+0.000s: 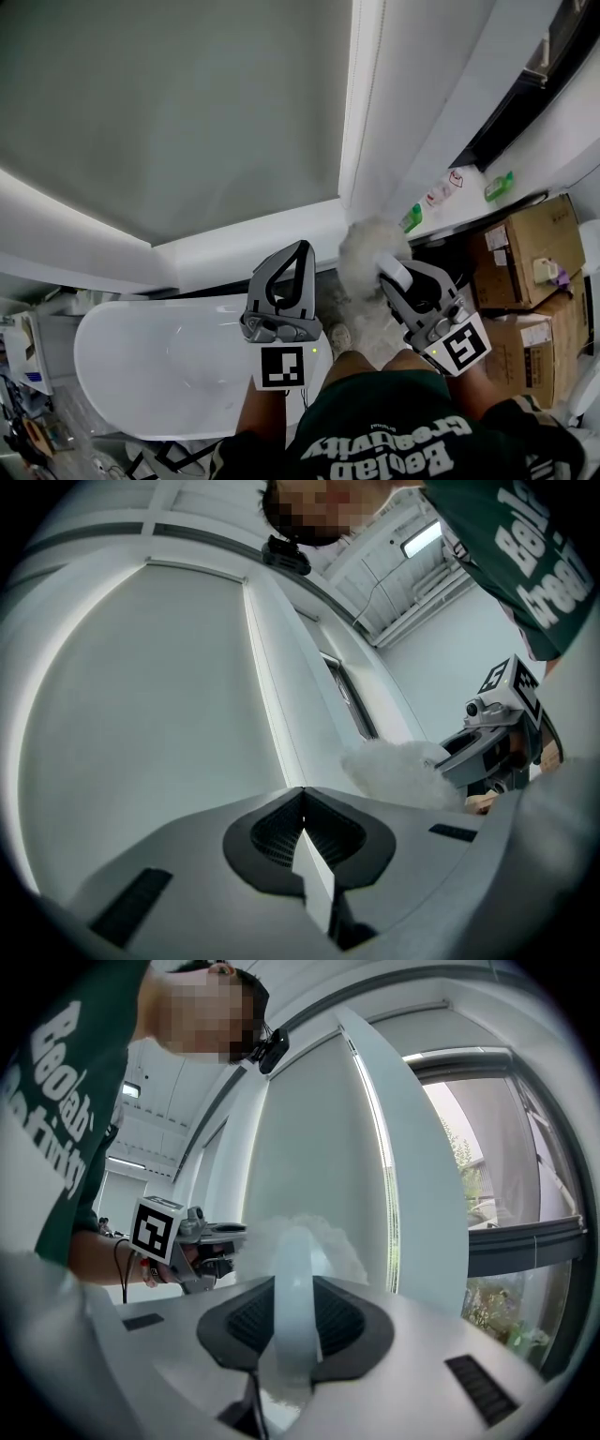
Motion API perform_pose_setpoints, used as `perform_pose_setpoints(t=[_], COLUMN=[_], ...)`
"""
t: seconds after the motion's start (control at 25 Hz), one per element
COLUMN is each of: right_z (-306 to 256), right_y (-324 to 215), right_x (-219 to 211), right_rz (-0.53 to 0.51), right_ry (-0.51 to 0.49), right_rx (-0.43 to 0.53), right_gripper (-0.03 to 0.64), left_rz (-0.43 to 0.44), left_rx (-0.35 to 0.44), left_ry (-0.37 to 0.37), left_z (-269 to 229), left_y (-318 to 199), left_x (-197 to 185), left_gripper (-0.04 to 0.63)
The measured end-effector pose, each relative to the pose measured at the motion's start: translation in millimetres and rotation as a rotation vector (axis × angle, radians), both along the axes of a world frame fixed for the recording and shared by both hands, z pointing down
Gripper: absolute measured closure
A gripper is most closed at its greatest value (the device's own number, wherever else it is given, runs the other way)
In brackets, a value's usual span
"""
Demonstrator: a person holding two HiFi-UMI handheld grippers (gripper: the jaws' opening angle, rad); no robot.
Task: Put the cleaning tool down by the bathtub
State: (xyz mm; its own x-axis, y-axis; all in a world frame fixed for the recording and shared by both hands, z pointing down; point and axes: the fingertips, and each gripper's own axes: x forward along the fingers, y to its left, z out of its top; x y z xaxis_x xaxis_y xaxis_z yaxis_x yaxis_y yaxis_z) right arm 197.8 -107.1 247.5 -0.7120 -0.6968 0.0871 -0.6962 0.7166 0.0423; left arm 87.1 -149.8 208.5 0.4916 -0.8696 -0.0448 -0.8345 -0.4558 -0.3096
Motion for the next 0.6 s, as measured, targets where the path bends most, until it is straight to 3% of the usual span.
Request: perform_pose_setpoints(t=[0.6], right_z=[-20.5], right_y=[-8.6], right_x=[-5.2], right_rz=[-0.006], right_ry=[-0.056], right_rx=[0.036], right_gripper=[0.520], left_rz=[0.021], left_rx=[-0.008], left_ry=[-0.006], left_z=[5.1], left_y=[-1.3], left_x=[-1.4], left_gripper=[0.590])
